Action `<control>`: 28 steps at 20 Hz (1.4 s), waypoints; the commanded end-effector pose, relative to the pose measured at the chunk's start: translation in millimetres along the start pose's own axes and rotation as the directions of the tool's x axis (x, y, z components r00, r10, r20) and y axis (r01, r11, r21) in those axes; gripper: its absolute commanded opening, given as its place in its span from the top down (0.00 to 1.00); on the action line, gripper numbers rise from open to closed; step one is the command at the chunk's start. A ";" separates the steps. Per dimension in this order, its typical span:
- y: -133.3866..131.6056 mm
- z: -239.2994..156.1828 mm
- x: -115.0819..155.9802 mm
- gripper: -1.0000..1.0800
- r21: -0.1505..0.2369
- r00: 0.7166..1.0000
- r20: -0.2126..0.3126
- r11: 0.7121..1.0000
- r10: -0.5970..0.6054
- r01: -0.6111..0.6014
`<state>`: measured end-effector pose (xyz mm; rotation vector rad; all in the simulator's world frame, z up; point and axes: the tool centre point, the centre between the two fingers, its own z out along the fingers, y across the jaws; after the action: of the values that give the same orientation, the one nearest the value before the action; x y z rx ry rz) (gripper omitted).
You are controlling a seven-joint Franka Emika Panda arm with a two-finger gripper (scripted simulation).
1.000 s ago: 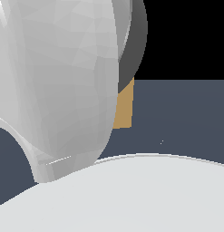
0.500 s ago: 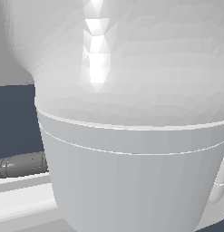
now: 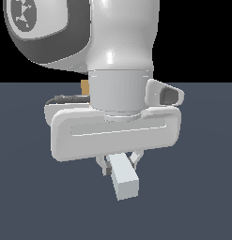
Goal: Insert the peg into the horizontal hole in a box.
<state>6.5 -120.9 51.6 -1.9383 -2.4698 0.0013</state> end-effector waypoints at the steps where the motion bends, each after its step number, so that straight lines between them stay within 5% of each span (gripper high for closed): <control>1: 6.4 -5.7 25.1 1.00 -0.002 1.000 0.001 1.000 0.004 -0.004; 11: 22.7 -16.3 81.5 1.00 -0.002 1.000 0.001 1.000 0.012 -0.012; 28: 28.4 -17.8 90.2 1.00 -0.002 1.000 0.000 1.000 0.013 -0.013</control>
<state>12.4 -26.8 68.8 -1.9549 -2.4573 0.0008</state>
